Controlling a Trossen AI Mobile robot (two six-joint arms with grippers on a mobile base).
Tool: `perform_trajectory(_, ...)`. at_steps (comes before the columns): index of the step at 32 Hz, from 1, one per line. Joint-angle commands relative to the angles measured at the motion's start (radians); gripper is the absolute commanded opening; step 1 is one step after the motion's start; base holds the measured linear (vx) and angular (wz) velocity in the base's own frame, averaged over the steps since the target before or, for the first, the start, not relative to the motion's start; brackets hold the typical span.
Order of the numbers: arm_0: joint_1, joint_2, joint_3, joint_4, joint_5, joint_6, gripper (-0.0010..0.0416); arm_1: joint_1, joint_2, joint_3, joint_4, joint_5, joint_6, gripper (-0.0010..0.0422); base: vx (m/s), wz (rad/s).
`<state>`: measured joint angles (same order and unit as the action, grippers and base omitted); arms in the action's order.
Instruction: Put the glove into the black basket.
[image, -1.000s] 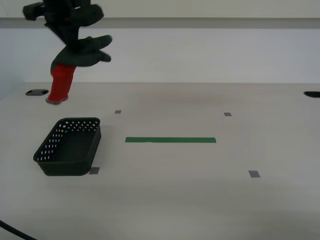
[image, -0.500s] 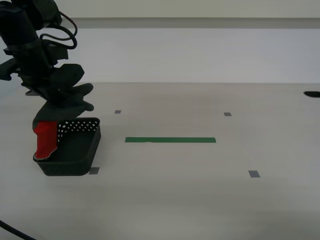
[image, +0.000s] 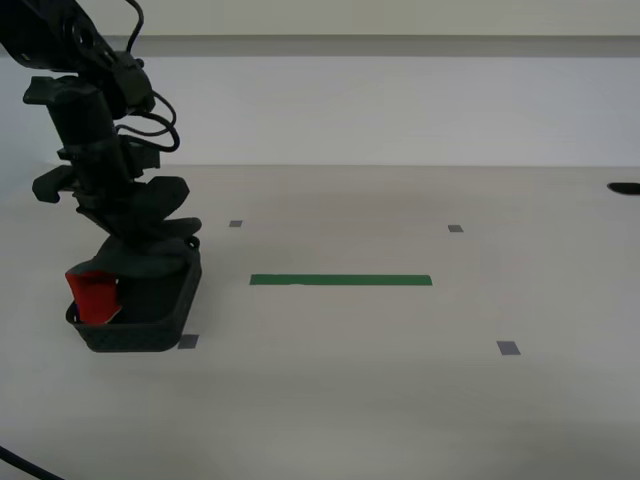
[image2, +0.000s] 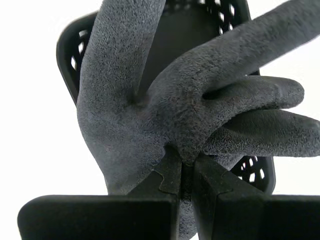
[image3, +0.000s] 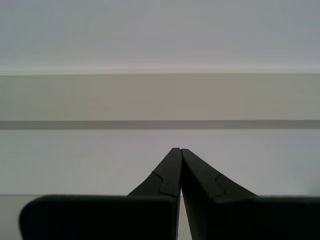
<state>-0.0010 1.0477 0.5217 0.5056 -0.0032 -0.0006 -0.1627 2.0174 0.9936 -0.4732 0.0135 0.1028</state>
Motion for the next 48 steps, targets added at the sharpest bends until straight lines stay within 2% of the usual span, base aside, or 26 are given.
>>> perform_trajectory(1, 0.001, 0.0, 0.002, 0.002, 0.001, 0.0, 0.0001, 0.001, 0.0, 0.013, -0.04, 0.002, -0.002, 0.0, 0.0, 0.0)
perform_trajectory(4, 0.001, 0.0, 0.002, 0.002, 0.001, 0.0, 0.0001, 0.002, 0.0, 0.013, -0.073, 0.002, -0.005, 0.0054, 0.0, 0.0)
perform_trajectory(6, 0.001, 0.0, 0.002, 0.002, 0.001, 0.0, 0.0001, 0.003, 0.0, 0.013, -0.081, 0.002, -0.034, 0.0118, 0.0, 0.0)
perform_trajectory(7, 0.001, 0.0, 0.002, 0.002, 0.001, 0.0, 0.0001, 0.003, 0.0, 0.013, -0.084, 0.002, -0.037, 0.0132, 0.0, 0.0)
perform_trajectory(8, 0.001, 0.0, 0.002, 0.002, 0.001, 0.0, 0.0001, 0.003, 0.0, 0.013, -0.098, 0.002, -0.037, 0.0172, 0.0, 0.0)
perform_trajectory(9, 0.001, 0.0, 0.002, 0.002, 0.001, 0.0, 0.0001, 0.003, 0.0, 0.013, -0.108, 0.002, -0.037, 0.0191, 0.0, 0.0)
perform_trajectory(14, 0.001, 0.0, 0.002, 0.002, 0.0, 0.0, 0.0, 0.004, -0.002, 0.031, -0.206, 0.002, -0.043, 0.0239, 0.0, 0.0)
perform_trajectory(17, 0.001, 0.0, 0.002, 0.002, 0.001, 0.0, 0.0001, 0.004, -0.002, 0.062, -0.253, 0.002, -0.045, 0.0225, 0.0, 0.0)
perform_trajectory(19, 0.001, 0.0, 0.002, 0.002, 0.001, 0.0, 0.0001, 0.004, -0.002, 0.105, -0.308, 0.002, -0.045, 0.0201, 0.0, 0.0)
perform_trajectory(21, 0.001, 0.0, 0.002, 0.002, 0.001, 0.0, 0.0001, 0.004, -0.002, 0.168, -0.372, 0.002, -0.045, 0.0147, 0.0, 0.0)
perform_trajectory(22, 0.001, 0.0, 0.002, 0.002, 0.001, 0.0, 0.0001, 0.003, -0.002, 0.177, -0.372, 0.002, -0.045, 0.0133, 0.0, 0.0)
perform_trajectory(23, 0.001, 0.0, 0.002, 0.002, 0.001, 0.0, 0.0001, 0.004, -0.008, 0.2, -0.373, 0.002, -0.044, 0.0083, 0.0, 0.0)
perform_trajectory(24, 0.001, 0.0, 0.002, 0.002, 0.001, 0.0, 0.0001, 0.004, -0.008, 0.209, -0.373, 0.002, -0.044, 0.006, 0.0, 0.0)
perform_trajectory(25, 0.001, 0.0, 0.002, 0.002, 0.001, 0.0, 0.0001, 0.004, -0.01, 0.23, -0.378, 0.002, -0.043, -0.0001, 0.0, 0.0)
perform_trajectory(48, 0.001, 0.0, 0.002, 0.002, 0.001, 0.0, 0.0001, 0.004, -0.015, 0.254, -0.356, 0.002, -0.043, 0.0004, 0.0, 0.0)
